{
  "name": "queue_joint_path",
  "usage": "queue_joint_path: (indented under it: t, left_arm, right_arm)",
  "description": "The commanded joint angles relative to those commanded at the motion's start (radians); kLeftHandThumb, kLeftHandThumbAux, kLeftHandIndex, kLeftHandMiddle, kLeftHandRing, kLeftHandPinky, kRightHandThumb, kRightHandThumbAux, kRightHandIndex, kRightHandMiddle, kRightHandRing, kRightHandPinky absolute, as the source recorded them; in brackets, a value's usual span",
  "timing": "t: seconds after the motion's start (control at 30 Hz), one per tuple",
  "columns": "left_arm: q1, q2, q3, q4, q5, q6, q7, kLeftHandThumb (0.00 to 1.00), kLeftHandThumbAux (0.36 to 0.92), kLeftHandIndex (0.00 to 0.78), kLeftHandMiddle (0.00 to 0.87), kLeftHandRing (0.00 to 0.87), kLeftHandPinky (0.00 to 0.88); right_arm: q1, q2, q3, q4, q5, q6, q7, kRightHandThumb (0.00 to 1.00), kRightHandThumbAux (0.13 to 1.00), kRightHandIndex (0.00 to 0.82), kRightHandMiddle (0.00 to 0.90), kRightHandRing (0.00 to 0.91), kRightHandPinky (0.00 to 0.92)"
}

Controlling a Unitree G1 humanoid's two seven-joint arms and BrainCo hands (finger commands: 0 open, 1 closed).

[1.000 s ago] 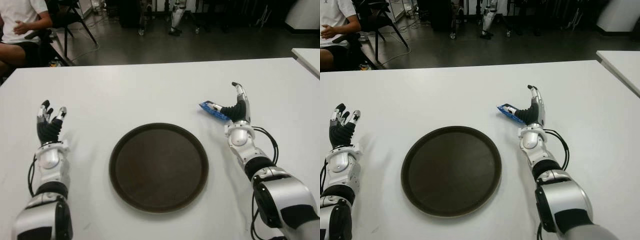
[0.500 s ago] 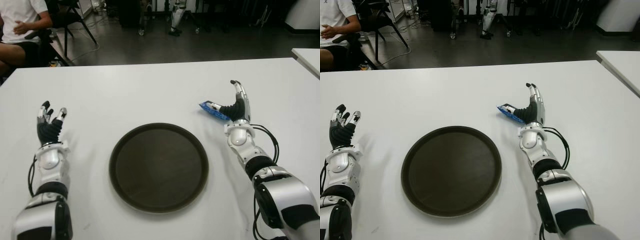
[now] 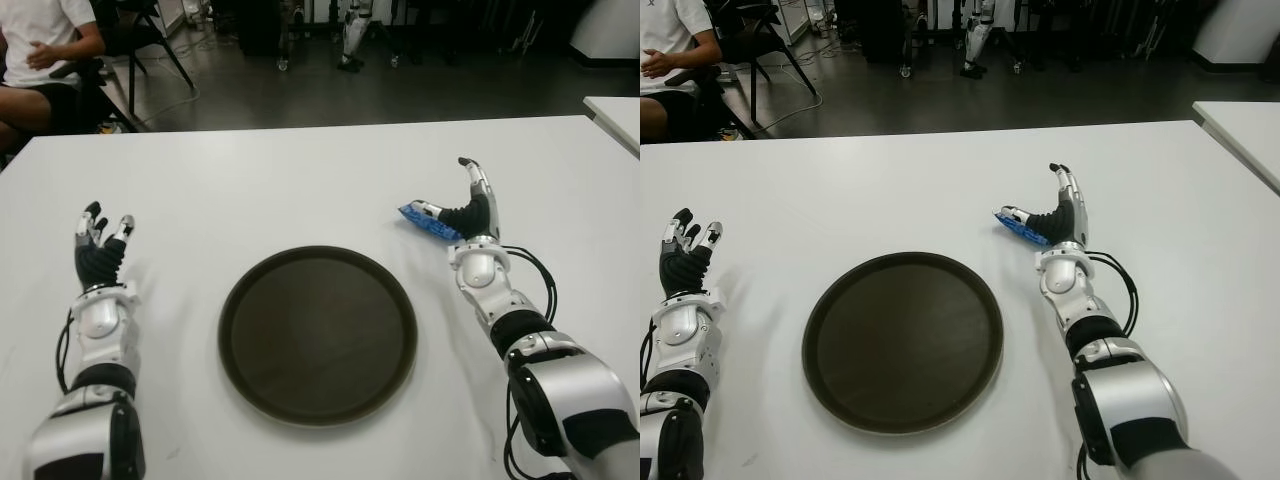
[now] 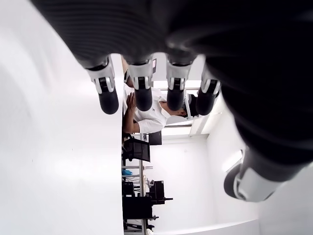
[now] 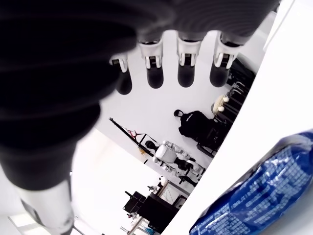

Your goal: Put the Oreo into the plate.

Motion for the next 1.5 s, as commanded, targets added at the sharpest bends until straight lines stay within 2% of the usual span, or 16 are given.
queue_joint_path:
  t: [0.3,0.37,0.47,0.6,0.73,1.1,1.5]
  left_arm:
    - [-0.001,-0.001,-0.004,-0.002,0.001,0.003,0.007,0.000,0.623,0.000,0.000,0.000,0.000]
    - [-0.001,-0.002,-0.005,-0.004,0.002,0.004,0.008,0.000,0.629,0.000,0.000,0.000,0.000]
    - [-0.002,-0.003,-0.007,-0.003,0.001,0.006,0.010,0.000,0.636,0.000,0.000,0.000,0.000]
    - [-0.004,-0.004,-0.008,-0.002,0.000,0.008,0.011,0.000,0.638,0.000,0.000,0.000,0.000]
    - [-0.005,-0.003,-0.007,0.000,-0.003,0.011,0.008,0.000,0.643,0.000,0.000,0.000,0.000]
    - [-0.003,-0.002,-0.006,0.003,-0.004,0.009,0.008,0.000,0.619,0.000,0.000,0.000,0.000]
    - [-0.002,-0.005,-0.004,0.006,-0.005,0.006,0.014,0.000,0.594,0.000,0.000,0.000,0.000]
  right_arm:
    - [-0.003,-0.011,0.013,-0.003,-0.014,0.011,0.010,0.000,0.765,0.000,0.000,0.029,0.117]
    - [-0.021,-0.044,0.050,-0.016,-0.049,0.080,0.076,0.000,0.739,0.000,0.004,0.037,0.119]
    - [-0.047,-0.075,0.099,-0.026,-0.091,0.188,0.180,0.000,0.711,0.000,0.017,0.046,0.112]
    - [-0.072,-0.092,0.192,-0.031,-0.170,0.338,0.312,0.000,0.684,0.000,0.031,0.051,0.088]
    - [-0.071,-0.098,0.251,-0.062,-0.221,0.414,0.375,0.000,0.676,0.000,0.037,0.045,0.057]
    - [-0.054,-0.112,0.288,-0.129,-0.245,0.471,0.408,0.000,0.708,0.000,0.043,0.040,0.033]
    - [-0.038,-0.110,0.278,-0.187,-0.236,0.531,0.420,0.000,0.670,0.000,0.040,0.028,0.013]
